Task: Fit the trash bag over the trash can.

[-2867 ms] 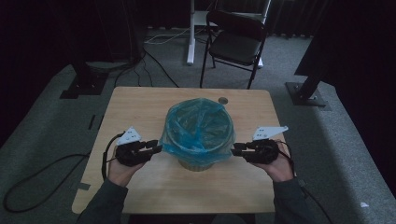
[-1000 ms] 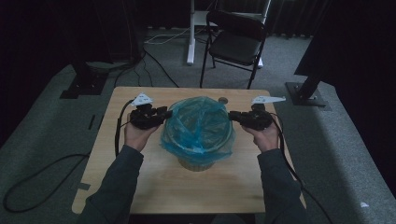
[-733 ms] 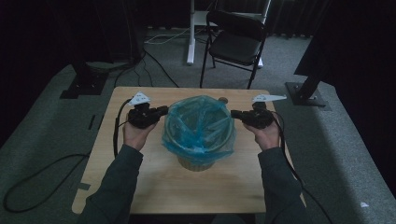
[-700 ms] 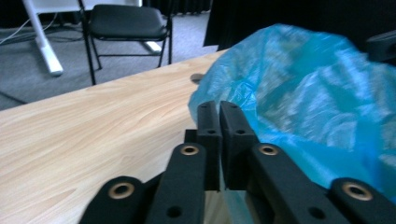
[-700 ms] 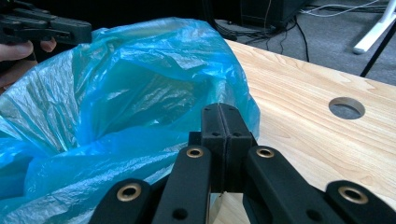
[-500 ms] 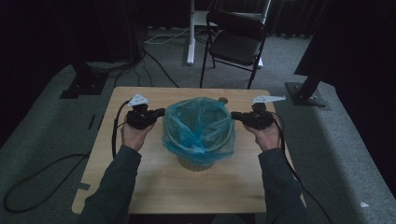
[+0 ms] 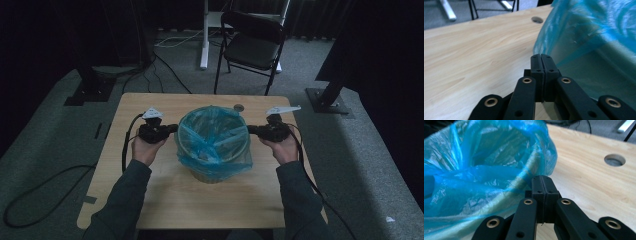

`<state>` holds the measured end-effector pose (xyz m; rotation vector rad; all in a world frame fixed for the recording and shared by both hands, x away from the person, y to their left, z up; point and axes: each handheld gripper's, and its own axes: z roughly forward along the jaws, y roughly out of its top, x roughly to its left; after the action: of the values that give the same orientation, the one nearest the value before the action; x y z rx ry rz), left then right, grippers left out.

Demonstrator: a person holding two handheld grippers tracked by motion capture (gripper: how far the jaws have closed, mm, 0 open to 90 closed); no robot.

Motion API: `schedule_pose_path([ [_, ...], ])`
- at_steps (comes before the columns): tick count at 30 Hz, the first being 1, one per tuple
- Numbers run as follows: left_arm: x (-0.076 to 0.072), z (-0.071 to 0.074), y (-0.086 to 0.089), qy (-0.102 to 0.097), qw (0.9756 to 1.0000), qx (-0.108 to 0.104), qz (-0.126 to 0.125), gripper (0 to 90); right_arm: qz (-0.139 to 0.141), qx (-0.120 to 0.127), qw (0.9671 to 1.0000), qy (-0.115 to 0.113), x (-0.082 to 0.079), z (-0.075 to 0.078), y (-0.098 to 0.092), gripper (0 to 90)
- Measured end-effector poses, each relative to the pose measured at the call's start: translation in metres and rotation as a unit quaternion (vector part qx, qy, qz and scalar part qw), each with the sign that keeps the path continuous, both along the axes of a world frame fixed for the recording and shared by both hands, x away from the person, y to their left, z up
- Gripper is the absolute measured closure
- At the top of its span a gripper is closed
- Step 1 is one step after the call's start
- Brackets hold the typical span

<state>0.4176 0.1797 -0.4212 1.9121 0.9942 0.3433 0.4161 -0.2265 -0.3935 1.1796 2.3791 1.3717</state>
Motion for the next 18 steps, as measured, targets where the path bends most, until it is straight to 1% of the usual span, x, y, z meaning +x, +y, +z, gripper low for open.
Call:
schedule_pose_path([
  [3, -0.001, 0.002, -0.003, -0.01, 0.9999, -0.006, -0.004, 85.6, 0.002, -0.016, 0.9998, 0.015, 0.001, -0.003, 0.001, 89.8],
  [5, -0.002, 0.003, -0.004, -0.014, 0.9999, -0.008, -0.006, 84.9, 0.0, -0.019, 0.9997, 0.018, 0.001, -0.003, 0.001, 89.7],
  [7, -0.001, 0.002, -0.006, -0.009, 0.9999, 0.002, -0.007, 85.0, -0.003, -0.014, 0.9998, 0.013, 0.001, -0.002, 0.0, 87.3],
  [8, -0.001, 0.0, -0.007, -0.006, 0.9999, 0.012, -0.006, 85.2, -0.006, -0.013, 0.9998, 0.01, 0.001, 0.0, 0.0, 84.6],
  [9, 0.0, -0.002, -0.007, -0.004, 0.9998, 0.019, -0.005, 85.2, -0.01, -0.011, 0.9999, 0.004, 0.0, 0.001, -0.001, 79.8],
  [10, 0.001, -0.003, -0.007, -0.002, 0.9998, 0.02, -0.001, 85.2, -0.015, -0.007, 0.9999, -0.003, 0.0, 0.003, -0.002, 76.0],
  [11, 0.001, -0.004, -0.005, 0.001, 0.9999, 0.014, 0.003, 85.2, -0.018, -0.001, 0.9998, -0.009, -0.001, 0.005, -0.004, 74.2],
  [13, 0.002, -0.002, -0.002, 0.0, 0.9999, 0.002, 0.011, 85.1, -0.026, 0.009, 0.9993, -0.023, -0.001, 0.01, -0.007, 72.0],
  [16, 0.003, 0.003, 0.001, -0.009, 0.9996, -0.021, 0.013, 82.4, -0.03, 0.025, 0.9983, -0.042, 0.001, 0.02, -0.009, 70.7],
  [18, 0.004, 0.007, 0.001, -0.014, 0.9994, -0.032, 0.009, 81.2, -0.029, 0.025, 0.9981, -0.048, 0.003, 0.024, -0.007, 70.7],
])
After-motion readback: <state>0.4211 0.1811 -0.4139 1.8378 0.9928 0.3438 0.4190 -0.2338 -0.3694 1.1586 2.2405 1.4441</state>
